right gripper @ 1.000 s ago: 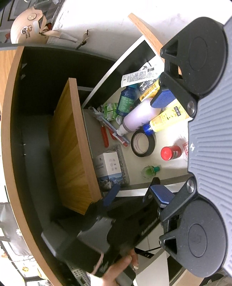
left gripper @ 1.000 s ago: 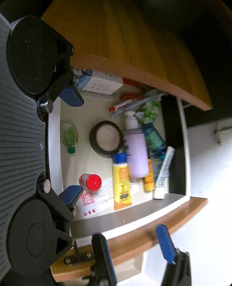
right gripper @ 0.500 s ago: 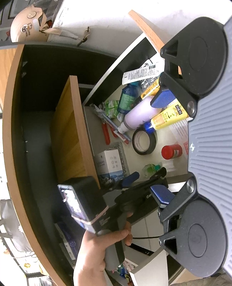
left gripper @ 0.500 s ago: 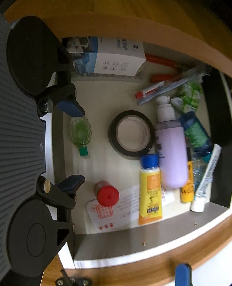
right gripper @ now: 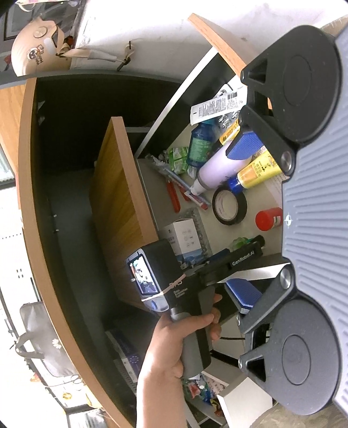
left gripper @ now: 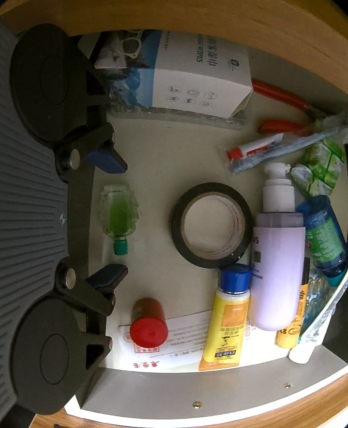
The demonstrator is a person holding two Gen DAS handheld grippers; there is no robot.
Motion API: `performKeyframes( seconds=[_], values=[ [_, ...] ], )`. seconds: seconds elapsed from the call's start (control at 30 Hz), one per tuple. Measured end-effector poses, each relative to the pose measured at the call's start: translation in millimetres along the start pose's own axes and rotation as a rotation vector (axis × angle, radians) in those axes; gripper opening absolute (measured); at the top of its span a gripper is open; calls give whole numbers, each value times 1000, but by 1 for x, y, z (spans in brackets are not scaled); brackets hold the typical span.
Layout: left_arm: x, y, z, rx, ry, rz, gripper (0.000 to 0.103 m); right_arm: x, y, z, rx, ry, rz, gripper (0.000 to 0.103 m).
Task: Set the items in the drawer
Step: 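Lower the left gripper and grasp the small green glass bottle, then lift the green bottle and carry it toward the open top drawer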
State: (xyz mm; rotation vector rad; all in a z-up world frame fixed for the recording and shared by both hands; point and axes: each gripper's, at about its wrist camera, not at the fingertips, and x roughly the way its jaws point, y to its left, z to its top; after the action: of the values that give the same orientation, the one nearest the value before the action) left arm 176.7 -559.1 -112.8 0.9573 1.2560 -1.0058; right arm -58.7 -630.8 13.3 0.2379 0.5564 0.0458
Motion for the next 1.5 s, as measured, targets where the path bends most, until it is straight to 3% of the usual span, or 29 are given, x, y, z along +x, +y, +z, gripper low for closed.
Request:
performKeyframes(
  seconds=[0.17, 0.3, 0.47, 0.67, 0.9, 1.23, 1.3, 1.5],
  values=[
    [-2, 0, 3, -4, -16, 3, 79, -2, 0, -2, 13, -7, -4, 99],
    [-9, -1, 2, -12, -47, 0, 58, -1, 1, -3, 19, -5, -4, 99],
    [-15, -3, -1, -13, -66, 10, 57, 1, 0, -3, 19, -1, -7, 99],
    [-36, -8, -3, -27, -153, 13, 57, 4, 3, -4, 15, 10, -4, 99],
    [-71, -9, -7, -59, -249, -55, 57, 6, 5, -5, 9, 12, -2, 99],
    [-118, -46, -13, -24, -347, -162, 57, 6, 16, -6, -37, -21, -14, 99],
    [-134, -50, -18, -16, -373, -191, 57, 5, 19, -6, -47, -41, -16, 96],
    [-163, -63, -25, 5, -431, -244, 57, 0, 27, -2, -71, -120, -32, 75]
  ],
)
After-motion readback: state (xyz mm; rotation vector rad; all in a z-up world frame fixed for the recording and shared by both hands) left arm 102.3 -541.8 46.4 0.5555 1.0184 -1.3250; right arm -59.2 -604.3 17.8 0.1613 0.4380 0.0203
